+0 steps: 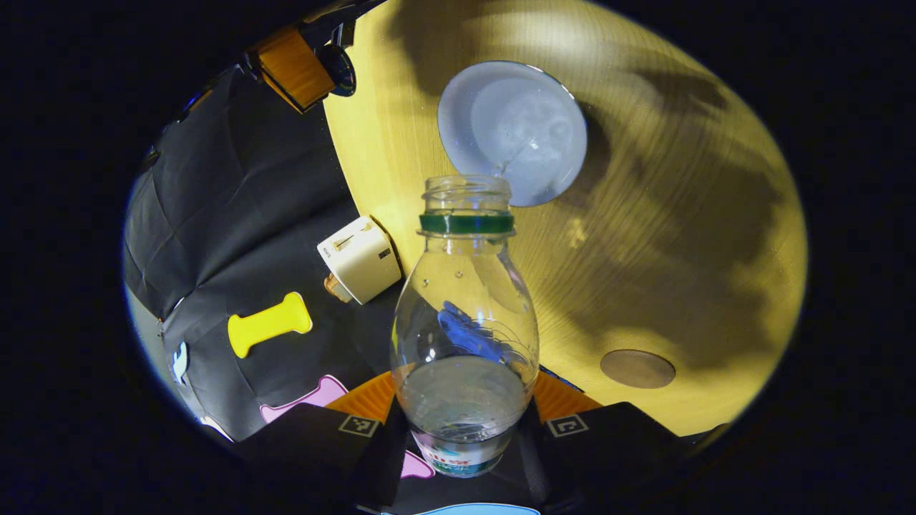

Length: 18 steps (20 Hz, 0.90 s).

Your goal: Open the teacup lid with one hand, grasp the water bottle and pour water into the teacup with the other hand; after pouring, place the water bottle on the coaster and then close the teacup lid.

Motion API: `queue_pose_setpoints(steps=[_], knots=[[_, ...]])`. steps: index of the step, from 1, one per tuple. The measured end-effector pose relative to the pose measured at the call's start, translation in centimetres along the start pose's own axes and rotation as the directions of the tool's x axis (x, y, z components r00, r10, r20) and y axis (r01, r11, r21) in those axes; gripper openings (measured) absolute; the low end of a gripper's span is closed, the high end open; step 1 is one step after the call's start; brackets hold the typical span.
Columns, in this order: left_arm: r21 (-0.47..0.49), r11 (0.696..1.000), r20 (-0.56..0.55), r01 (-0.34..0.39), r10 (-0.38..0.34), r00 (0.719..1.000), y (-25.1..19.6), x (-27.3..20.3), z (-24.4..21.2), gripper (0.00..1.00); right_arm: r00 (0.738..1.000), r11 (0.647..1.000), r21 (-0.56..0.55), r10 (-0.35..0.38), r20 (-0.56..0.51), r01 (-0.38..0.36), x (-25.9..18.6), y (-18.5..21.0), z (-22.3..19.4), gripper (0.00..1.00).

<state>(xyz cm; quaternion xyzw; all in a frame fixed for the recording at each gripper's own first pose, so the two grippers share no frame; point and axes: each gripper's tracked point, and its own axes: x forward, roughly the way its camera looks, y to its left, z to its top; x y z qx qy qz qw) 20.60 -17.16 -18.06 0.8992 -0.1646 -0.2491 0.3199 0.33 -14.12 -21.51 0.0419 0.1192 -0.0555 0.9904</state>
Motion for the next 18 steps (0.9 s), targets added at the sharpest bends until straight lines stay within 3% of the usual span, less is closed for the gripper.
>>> queue_pose_setpoints(steps=[5,11,13,14,15,17,18], knots=[[-0.005,1.000,0.001,-0.001,0.001,1.000,0.0,0.0,0.0,0.69,1.000,1.000,0.008,0.002,0.008,-0.002,0.3,0.3,0.3,0.24],[-0.035,0.999,-0.004,0.007,-0.008,1.000,-0.6,-0.1,-0.1,0.69,1.000,1.000,0.004,0.005,0.013,-0.005,0.7,0.6,0.7,0.27],[-0.071,0.997,-0.005,0.018,-0.018,1.000,-1.1,-0.2,-0.2,0.70,1.000,1.000,0.007,0.004,0.015,-0.004,0.8,0.6,0.8,0.27],[-0.098,0.995,-0.007,0.024,-0.025,1.000,-1.3,-0.2,-0.2,0.70,1.000,1.000,0.009,0.005,0.017,-0.005,0.9,0.7,0.9,0.31],[-0.135,0.990,-0.019,0.031,-0.034,0.999,-1.8,-0.2,-0.4,0.69,1.000,1.000,0.010,0.005,0.019,-0.005,1.0,0.8,1.1,0.27],[-0.231,0.973,-0.038,0.027,-0.037,0.999,-2.3,-0.6,-0.3,0.69,1.000,1.000,0.005,0.005,0.022,-0.006,1.2,1.0,1.3,0.31],[-0.286,0.958,-0.041,0.019,-0.032,0.999,-2.5,-0.8,-0.2,0.70,1.000,1.000,0.001,0.008,0.023,-0.008,1.3,1.0,1.5,0.27]])
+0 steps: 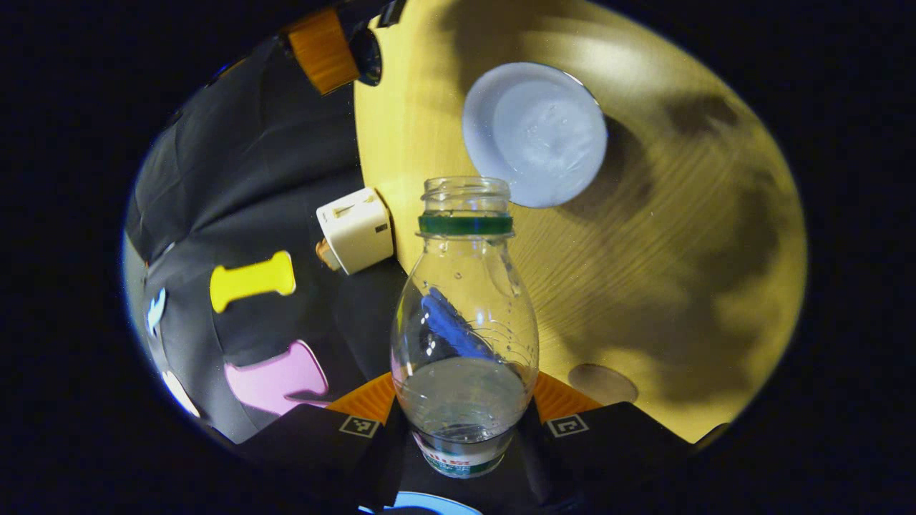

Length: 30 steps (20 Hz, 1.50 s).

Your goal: Open the teacup lid with one hand, grasp the water bottle and pour water into the teacup with the other hand; after pouring, place the water bottle on the coaster and then close the teacup lid.

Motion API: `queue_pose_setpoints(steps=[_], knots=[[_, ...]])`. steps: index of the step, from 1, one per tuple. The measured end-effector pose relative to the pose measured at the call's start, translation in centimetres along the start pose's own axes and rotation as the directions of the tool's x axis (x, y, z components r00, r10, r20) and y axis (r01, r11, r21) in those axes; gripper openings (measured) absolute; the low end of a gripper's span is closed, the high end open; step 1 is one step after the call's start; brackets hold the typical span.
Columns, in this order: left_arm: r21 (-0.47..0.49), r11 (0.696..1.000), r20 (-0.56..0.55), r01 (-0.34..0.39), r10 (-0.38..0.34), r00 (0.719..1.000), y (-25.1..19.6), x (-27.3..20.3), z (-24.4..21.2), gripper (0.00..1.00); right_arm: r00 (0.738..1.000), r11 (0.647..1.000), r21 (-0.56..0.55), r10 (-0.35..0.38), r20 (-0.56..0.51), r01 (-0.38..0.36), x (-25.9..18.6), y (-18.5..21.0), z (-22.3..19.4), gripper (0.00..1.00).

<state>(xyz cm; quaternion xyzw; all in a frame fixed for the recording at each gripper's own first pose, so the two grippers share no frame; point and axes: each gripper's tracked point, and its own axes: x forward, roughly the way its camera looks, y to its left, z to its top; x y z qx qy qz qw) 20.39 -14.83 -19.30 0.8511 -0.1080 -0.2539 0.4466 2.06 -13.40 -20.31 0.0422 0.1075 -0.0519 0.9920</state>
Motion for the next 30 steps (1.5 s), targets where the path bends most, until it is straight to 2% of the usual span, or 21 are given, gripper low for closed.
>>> queue_pose_setpoints(steps=[1,2,5,6,7,8,10,11,12,13,14,16,19,20,21,22,25,26,27,28,30], knots=[[-0.054,0.999,-0.001,-0.006,0.006,1.000,-0.2,-0.1,0.1,0.69,1.000,1.000,-0.004,0.003,0.004,-0.003,0.1,0.1,0.3,0.32],[-0.115,0.993,-0.003,-0.007,0.007,1.000,-0.5,-0.2,0.0,0.69,1.000,1.000,-0.010,0.009,0.006,-0.009,0.1,0.3,0.5,0.32],[-0.324,0.946,-0.005,-0.006,0.005,1.000,-1.7,-1.1,-0.4,0.69,1.000,0.999,-0.034,0.020,0.011,-0.019,0.4,0.8,1.3,0.27],[-0.392,0.920,-0.011,-0.014,0.011,1.000,-1.8,-1.2,-0.8,0.69,1.000,0.999,-0.037,0.026,0.011,-0.025,0.5,1.1,1.5,0.32],[-0.462,0.887,-0.018,-0.015,0.008,1.000,-2.2,-1.4,-1.2,0.69,0.999,0.999,-0.037,0.033,0.009,-0.032,0.7,1.5,1.7,0.31],[-0.529,0.848,-0.037,-0.028,0.010,0.999,-2.4,-1.9,-2.1,0.69,0.999,0.999,-0.035,0.041,0.009,-0.040,0.8,1.8,1.9,0.27],[-0.650,0.756,-0.075,-0.074,0.033,0.997,-1.4,-2.5,-4.2,0.70,0.998,0.998,-0.034,0.055,0.012,-0.055,1.2,2.7,2.4,0.31],[-0.706,0.701,-0.098,-0.098,0.040,0.994,-0.9,-2.9,-5.4,0.69,0.998,0.997,-0.039,0.060,0.012,-0.060,1.4,3.2,2.6,0.27],[-0.758,0.641,-0.119,-0.121,0.046,0.992,-0.5,-3.5,-6.7,0.69,0.998,0.997,-0.044,0.063,0.009,-0.062,1.7,3.6,2.8,0.27],[-0.808,0.572,-0.138,-0.138,0.043,0.989,-0.3,-3.7,-7.9,0.69,0.998,0.997,-0.040,0.070,0.008,-0.069,2.1,4.1,3.1,0.31],[-0.858,0.491,-0.157,-0.151,0.028,0.987,-0.3,-3.8,-9.2,0.69,0.997,0.997,-0.030,0.076,0.010,-0.076,2.3,4.7,3.6,0.27],[-0.945,0.280,-0.168,-0.170,0.035,0.985,0.4,-3.7,-11.0,0.69,0.996,0.996,-0.018,0.089,0.019,-0.089,2.8,6.1,4.4,0.27],[-0.982,-0.047,-0.186,-0.182,0.104,0.977,1.4,-3.6,-12.4,0.69,0.997,0.996,-0.038,0.081,0.010,-0.080,4.0,7.0,4.6,0.31],[-0.977,-0.139,-0.181,-0.164,0.127,0.975,1.3,-3.5,-12.1,0.69,0.997,0.996,-0.036,0.081,0.007,-0.080,4.4,7.4,4.7,0.27],[-0.966,-0.210,-0.186,-0.154,0.145,0.972,1.2,-3.3,-12.2,0.69,0.997,0.996,-0.031,0.082,0.006,-0.082,4.7,7.7,4.7,0.27],[-0.955,-0.262,-0.189,-0.143,0.160,0.969,1.0,-2.7,-12.4,0.69,0.996,0.996,-0.028,0.086,0.005,-0.085,5.0,8.1,4.5,0.31],[-0.924,-0.370,-0.175,-0.097,0.184,0.967,-0.3,-0.7,-12.6,0.69,0.996,0.995,-0.038,0.093,0.002,-0.093,5.5,9.4,3.9,0.31],[-0.913,-0.401,-0.157,-0.071,0.187,0.970,-0.5,-0.4,-12.4,0.69,0.995,0.995,-0.039,0.096,0.003,-0.096,5.7,9.7,3.8,0.27],[-0.903,-0.426,-0.144,-0.050,0.191,0.971,-0.7,-0.2,-12.2,0.70,0.995,0.995,-0.033,0.098,-0.001,-0.098,5.9,10.0,3.5,0.31],[-0.895,-0.443,-0.136,-0.038,0.191,0.972,-1.0,0.0,-12.3,0.70,0.995,0.995,-0.024,0.098,-0.006,-0.099,6.1,10.3,3.2,0.27],[-0.881,-0.472,-0.133,-0.025,0.197,0.971,-1.2,0.5,-12.2,0.70,0.996,0.996,-0.004,0.094,0.002,-0.094,6.3,11.0,3.3,0.27]])
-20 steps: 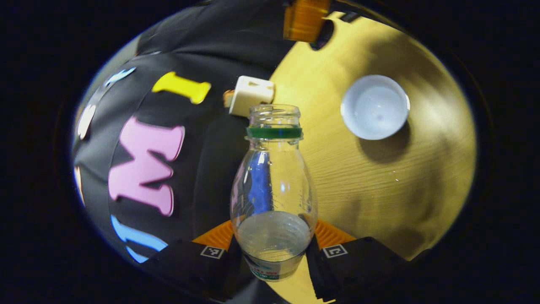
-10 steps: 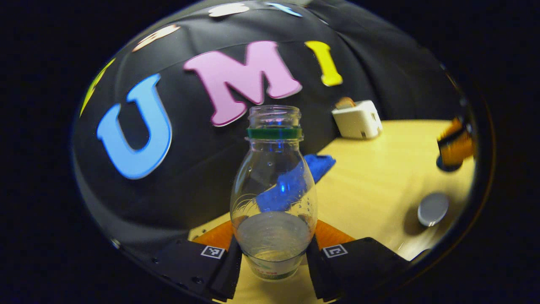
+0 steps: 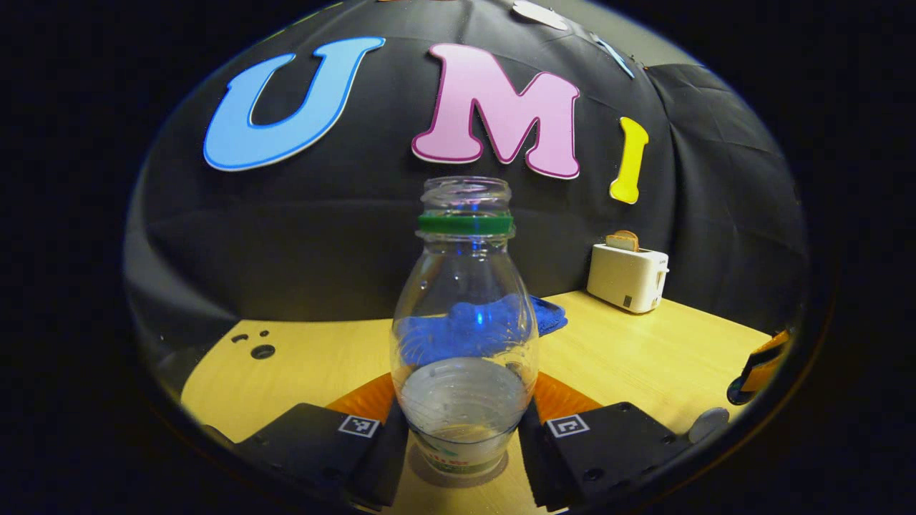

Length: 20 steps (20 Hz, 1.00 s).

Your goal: Open the teacup lid with one hand, grasp the water bottle and pour water into the teacup with the other hand; after pouring, place the water bottle on the coaster and then close the teacup lid.

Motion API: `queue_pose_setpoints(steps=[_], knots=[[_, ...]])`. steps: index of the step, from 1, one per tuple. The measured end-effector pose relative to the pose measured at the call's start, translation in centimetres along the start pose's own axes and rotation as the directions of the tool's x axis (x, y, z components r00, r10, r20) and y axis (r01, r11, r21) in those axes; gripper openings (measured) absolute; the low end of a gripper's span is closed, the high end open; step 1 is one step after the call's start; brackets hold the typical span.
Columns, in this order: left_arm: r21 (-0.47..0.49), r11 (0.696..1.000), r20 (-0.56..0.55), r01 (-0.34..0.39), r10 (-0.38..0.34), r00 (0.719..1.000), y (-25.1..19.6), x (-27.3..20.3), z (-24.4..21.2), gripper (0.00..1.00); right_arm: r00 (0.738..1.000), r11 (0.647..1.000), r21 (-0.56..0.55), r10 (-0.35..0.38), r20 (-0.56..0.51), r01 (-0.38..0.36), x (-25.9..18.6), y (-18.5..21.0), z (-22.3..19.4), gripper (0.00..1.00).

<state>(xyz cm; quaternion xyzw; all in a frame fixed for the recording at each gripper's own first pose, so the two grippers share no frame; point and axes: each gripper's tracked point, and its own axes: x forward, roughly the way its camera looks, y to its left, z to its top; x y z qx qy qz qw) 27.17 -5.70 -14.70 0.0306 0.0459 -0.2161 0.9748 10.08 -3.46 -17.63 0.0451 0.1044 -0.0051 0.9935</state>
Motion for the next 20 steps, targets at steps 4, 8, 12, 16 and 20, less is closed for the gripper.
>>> queue_pose_setpoints(steps=[4,8,12,16,20], knots=[[-0.002,0.999,-0.031,-0.034,0.034,0.999,0.4,0.8,-1.8,0.71,1.000,1.000,0.021,-0.001,0.016,0.001,0.5,0.6,0.3,0.27],[0.038,0.999,-0.047,-0.031,0.033,0.998,0.6,1.4,-1.8,0.76,1.000,1.000,0.024,0.005,0.022,-0.006,0.8,0.9,0.5,0.27],[0.014,1.000,-0.061,-0.014,0.015,0.998,-0.1,0.5,-1.9,0.99,1.000,1.000,0.009,0.010,0.028,-0.010,0.7,0.8,0.7,0.31],[-0.015,1.000,-0.066,0.001,-0.002,0.998,-0.4,-1.4,-1.6,0.97,1.000,1.000,0.000,0.013,0.028,-0.013,0.1,0.5,0.9,0.31],[0.036,0.999,-0.094,-0.033,0.036,0.995,0.6,-4.3,-1.7,0.97,0.999,1.000,-0.018,0.008,0.031,-0.007,-0.2,-0.2,0.4,0.31]])
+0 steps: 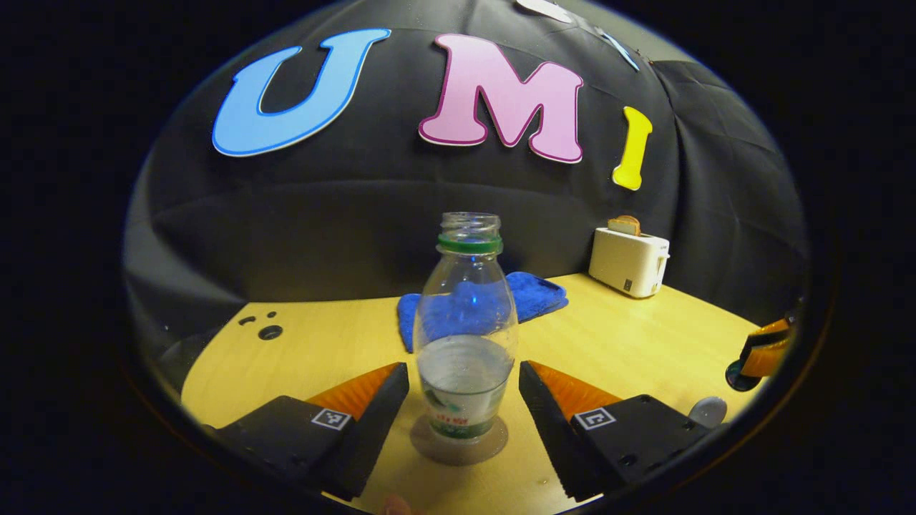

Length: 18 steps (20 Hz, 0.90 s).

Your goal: Open the teacup lid with one hand, grasp the water bottle and pour water into the teacup with the other hand; after pouring, place the water bottle on the coaster and then close the teacup lid.

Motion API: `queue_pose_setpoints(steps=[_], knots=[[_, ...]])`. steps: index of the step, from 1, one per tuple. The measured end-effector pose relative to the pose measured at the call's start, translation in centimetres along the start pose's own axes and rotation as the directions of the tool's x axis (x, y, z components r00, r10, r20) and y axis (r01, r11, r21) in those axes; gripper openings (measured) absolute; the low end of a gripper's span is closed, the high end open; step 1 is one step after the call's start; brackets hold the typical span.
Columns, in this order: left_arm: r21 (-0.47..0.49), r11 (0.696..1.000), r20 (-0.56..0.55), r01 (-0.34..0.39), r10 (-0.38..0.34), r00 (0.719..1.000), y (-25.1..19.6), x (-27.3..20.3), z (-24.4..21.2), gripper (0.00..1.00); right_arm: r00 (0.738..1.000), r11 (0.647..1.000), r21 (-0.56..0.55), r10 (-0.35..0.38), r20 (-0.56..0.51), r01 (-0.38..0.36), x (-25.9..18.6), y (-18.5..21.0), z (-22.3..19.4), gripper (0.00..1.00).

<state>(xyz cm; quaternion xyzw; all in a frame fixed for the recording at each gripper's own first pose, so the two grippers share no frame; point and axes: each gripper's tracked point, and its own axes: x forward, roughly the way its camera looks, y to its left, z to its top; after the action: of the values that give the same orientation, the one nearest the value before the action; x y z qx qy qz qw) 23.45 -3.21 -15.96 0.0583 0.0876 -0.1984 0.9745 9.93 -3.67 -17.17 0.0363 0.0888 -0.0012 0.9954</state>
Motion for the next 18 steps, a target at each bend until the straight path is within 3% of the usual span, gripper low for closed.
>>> queue_pose_setpoints(steps=[3,8,9,11,13,14,17,18], knots=[[-0.014,1.000,0.039,0.003,-0.002,0.999,-0.1,-2.5,0.6,0.97,1.000,1.000,0.011,-0.007,-0.003,0.007,0.3,-0.4,-1.4,0.31],[0.046,0.999,0.097,0.019,-0.023,0.995,-0.9,-6.8,1.8,0.97,0.999,0.999,0.031,-0.040,0.004,0.040,0.2,-1.1,-3.9,0.32],[0.034,0.999,0.103,0.013,-0.016,0.995,-1.1,-7.6,1.7,0.97,0.999,0.998,0.042,-0.039,0.007,0.039,0.3,-1.0,-4.3,0.27],[0.015,1.000,0.120,-0.003,0.001,0.993,-1.7,-8.7,1.5,0.97,0.999,0.998,0.042,-0.047,-0.001,0.047,0.4,-0.8,-5.5,0.31],[0.015,1.000,0.141,0.015,-0.017,0.990,-2.9,-9.7,1.5,0.97,0.999,0.998,0.036,-0.050,0.003,0.050,0.5,-0.8,-6.1,0.24],[0.023,0.999,0.156,0.028,-0.031,0.987,-3.4,-10.1,1.7,0.97,0.999,0.998,0.037,-0.049,0.014,0.048,0.4,-0.7,-6.0,0.27],[0.063,0.997,0.117,0.053,-0.060,0.991,-4.5,-10.2,-0.2,0.97,0.999,0.999,0.027,-0.039,0.011,0.039,0.5,-0.5,-6.7,0.31],[0.065,0.996,0.105,0.059,-0.065,0.992,-4.9,-10.7,-0.4,0.98,0.999,0.999,0.018,-0.041,0.016,0.041,0.5,-0.6,-6.7,0.27]])
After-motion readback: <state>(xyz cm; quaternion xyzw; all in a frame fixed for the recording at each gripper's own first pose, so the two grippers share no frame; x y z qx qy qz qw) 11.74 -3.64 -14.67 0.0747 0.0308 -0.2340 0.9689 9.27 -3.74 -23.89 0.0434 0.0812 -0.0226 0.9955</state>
